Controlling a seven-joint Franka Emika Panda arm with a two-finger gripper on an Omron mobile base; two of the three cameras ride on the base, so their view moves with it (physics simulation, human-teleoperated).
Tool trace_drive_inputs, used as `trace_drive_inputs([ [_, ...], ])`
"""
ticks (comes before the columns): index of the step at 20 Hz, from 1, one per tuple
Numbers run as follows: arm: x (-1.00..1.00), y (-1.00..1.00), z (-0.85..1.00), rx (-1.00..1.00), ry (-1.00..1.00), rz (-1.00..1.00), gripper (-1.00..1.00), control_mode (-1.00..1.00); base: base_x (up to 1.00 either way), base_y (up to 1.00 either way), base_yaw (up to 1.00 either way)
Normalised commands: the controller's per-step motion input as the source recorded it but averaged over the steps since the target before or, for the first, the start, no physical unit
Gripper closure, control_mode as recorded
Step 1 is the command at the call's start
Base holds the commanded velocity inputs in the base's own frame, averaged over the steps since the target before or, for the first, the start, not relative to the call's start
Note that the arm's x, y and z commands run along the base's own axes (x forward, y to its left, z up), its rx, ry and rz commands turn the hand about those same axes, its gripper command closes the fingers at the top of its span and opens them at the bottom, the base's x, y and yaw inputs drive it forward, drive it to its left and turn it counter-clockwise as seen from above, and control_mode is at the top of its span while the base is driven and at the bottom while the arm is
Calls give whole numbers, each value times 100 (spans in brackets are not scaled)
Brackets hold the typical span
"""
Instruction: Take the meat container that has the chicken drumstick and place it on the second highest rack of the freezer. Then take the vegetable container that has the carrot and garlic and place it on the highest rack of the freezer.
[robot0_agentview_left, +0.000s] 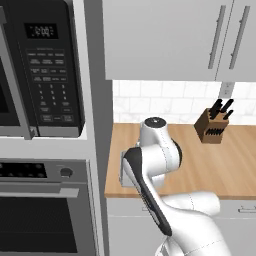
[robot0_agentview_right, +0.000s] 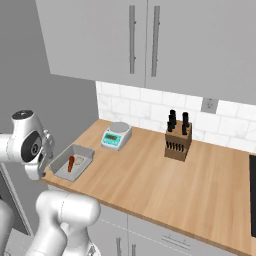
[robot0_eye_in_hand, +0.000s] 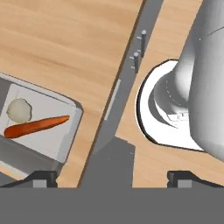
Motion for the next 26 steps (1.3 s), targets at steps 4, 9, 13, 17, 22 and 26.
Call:
trace_drive_inputs([
  [4,37,0,-17,7,7,-11,-100,-100,0,0,0],
  [9,48,12,-19,0,0,0,-100,-100,0,0,0],
  [13,33,9,-30,-3,-1,-6,-100,-100,0,0,0],
  [17,3,3,-15,0,0,-19,-100,-100,0,0,0],
  [22,0,13,-28,0,0,-18,-100,-100,0,0,0],
  [26,0,5,-37,0,0,-11,-100,-100,0,0,0],
])
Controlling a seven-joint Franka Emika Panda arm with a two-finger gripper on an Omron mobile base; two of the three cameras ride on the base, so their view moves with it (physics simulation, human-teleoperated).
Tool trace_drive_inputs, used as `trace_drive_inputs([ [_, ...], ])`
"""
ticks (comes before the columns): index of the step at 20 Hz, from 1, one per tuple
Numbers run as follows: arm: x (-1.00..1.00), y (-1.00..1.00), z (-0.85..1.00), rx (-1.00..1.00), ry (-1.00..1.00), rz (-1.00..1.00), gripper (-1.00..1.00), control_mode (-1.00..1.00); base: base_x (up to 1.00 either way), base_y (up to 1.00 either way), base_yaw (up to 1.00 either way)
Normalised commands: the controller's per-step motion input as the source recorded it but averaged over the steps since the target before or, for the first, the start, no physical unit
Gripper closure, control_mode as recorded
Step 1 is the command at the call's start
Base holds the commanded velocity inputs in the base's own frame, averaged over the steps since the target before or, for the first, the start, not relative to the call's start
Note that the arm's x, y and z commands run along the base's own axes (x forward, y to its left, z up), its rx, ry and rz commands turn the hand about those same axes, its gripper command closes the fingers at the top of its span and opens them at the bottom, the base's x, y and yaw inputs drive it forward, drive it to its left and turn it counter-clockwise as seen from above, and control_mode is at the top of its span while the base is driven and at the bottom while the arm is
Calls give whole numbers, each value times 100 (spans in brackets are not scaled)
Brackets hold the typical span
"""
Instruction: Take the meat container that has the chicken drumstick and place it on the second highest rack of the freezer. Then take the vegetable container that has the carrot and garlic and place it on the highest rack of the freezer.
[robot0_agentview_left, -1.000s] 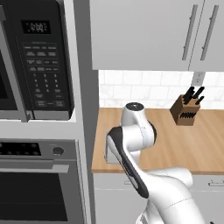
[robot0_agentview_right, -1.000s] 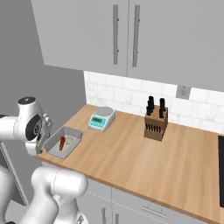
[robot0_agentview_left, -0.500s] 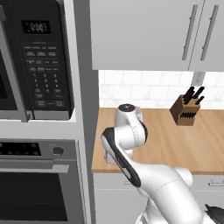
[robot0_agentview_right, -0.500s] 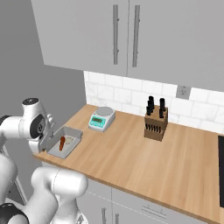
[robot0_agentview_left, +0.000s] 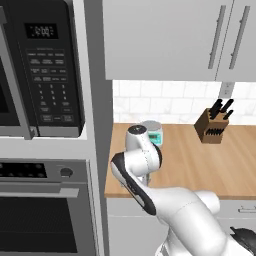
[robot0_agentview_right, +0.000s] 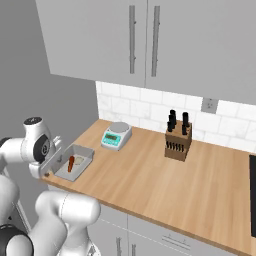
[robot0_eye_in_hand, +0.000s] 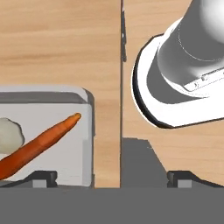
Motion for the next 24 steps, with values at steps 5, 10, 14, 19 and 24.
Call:
trace_drive_inputs([
  [5,18,0,-22,0,0,-3,-100,-100,0,0,0],
  [10,21,1,-14,0,0,-2,-100,-100,0,0,0],
  [14,18,6,-14,0,0,-2,-100,-100,0,0,0],
  [19,0,6,-11,0,0,-2,-100,-100,0,0,0],
  [24,-2,2,-9,0,0,-2,-100,-100,0,0,0],
])
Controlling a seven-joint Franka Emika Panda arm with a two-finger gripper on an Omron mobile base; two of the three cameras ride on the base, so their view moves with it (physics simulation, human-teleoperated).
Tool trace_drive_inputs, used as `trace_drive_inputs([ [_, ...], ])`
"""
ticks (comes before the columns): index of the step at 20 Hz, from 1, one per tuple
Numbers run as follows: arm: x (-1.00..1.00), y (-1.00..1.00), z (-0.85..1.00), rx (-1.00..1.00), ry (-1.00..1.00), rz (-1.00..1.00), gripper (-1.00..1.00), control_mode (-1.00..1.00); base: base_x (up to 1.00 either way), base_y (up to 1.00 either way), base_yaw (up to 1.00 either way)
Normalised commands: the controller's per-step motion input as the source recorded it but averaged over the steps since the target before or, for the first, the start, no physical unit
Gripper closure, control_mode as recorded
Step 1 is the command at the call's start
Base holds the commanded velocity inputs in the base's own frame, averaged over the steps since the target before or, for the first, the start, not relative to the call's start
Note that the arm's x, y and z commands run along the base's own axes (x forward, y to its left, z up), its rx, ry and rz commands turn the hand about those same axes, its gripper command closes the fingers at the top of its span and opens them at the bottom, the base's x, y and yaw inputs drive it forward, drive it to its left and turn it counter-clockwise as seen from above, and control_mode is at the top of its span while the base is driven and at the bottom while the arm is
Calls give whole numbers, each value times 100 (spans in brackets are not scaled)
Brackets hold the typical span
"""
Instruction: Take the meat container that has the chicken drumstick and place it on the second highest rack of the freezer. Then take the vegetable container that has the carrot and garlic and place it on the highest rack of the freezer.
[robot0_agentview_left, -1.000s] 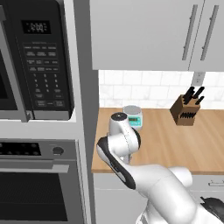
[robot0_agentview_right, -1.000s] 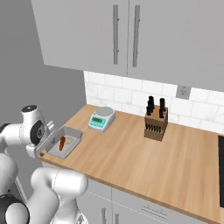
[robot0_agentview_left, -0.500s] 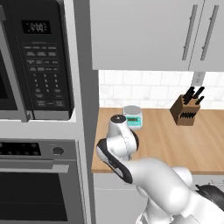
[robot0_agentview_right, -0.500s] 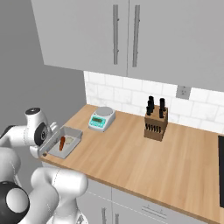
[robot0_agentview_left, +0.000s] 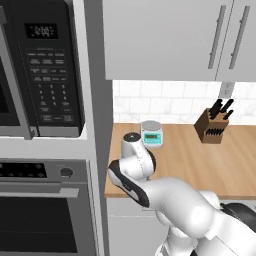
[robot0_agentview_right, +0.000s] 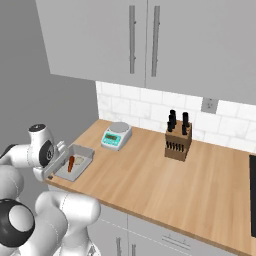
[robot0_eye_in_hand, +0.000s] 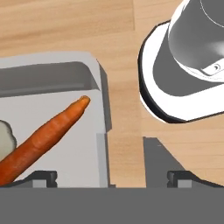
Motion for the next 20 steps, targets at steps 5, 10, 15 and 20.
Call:
trace_drive_inputs([
  [5,0,0,-11,0,0,0,-100,-100,0,0,0],
  [10,0,0,-13,0,0,0,-100,-100,0,0,0],
  [15,1,0,-11,0,0,0,-100,-100,0,0,0],
  [20,8,0,-2,0,0,0,100,-100,0,0,0],
])
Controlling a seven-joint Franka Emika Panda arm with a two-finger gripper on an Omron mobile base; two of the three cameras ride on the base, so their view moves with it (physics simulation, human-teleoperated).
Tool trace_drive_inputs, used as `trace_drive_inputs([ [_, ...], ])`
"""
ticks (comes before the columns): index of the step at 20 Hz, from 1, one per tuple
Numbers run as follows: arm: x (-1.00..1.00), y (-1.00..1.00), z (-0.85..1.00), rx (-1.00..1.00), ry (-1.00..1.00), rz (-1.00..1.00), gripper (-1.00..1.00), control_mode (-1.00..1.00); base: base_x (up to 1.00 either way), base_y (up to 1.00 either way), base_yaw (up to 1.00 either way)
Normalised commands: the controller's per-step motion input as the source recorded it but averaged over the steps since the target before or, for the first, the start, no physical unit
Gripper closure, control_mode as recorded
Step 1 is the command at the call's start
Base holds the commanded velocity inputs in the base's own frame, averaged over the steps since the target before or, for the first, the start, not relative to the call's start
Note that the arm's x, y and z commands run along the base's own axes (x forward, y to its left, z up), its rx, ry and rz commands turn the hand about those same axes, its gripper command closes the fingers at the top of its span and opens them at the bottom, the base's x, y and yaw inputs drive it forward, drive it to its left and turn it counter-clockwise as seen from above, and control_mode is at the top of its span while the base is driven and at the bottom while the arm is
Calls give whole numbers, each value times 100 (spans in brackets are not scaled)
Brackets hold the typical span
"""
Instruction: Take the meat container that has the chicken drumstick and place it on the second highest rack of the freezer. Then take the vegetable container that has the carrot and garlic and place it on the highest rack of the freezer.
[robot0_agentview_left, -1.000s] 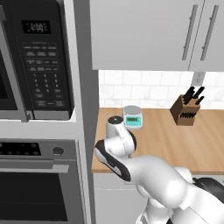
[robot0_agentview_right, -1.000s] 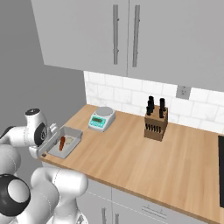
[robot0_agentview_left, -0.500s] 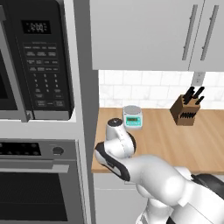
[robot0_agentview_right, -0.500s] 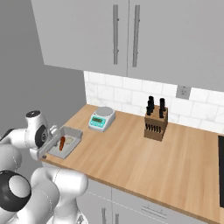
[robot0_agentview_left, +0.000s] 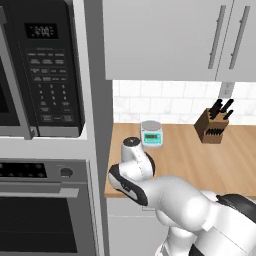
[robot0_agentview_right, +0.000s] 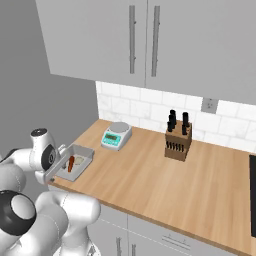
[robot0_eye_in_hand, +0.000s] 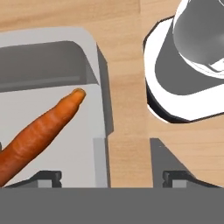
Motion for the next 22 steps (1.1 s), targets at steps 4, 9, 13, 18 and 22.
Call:
trace_drive_inputs([
  [4,3,0,-8,0,0,0,100,-100,0,0,0],
  [9,3,0,-25,0,6,0,100,-100,0,0,0],
  [13,1,0,-6,0,1,0,100,-100,0,0,0],
  [18,-40,0,48,0,-7,7,100,-100,0,0,0],
  [22,-76,-6,74,0,-24,12,100,-100,0,0,0],
])
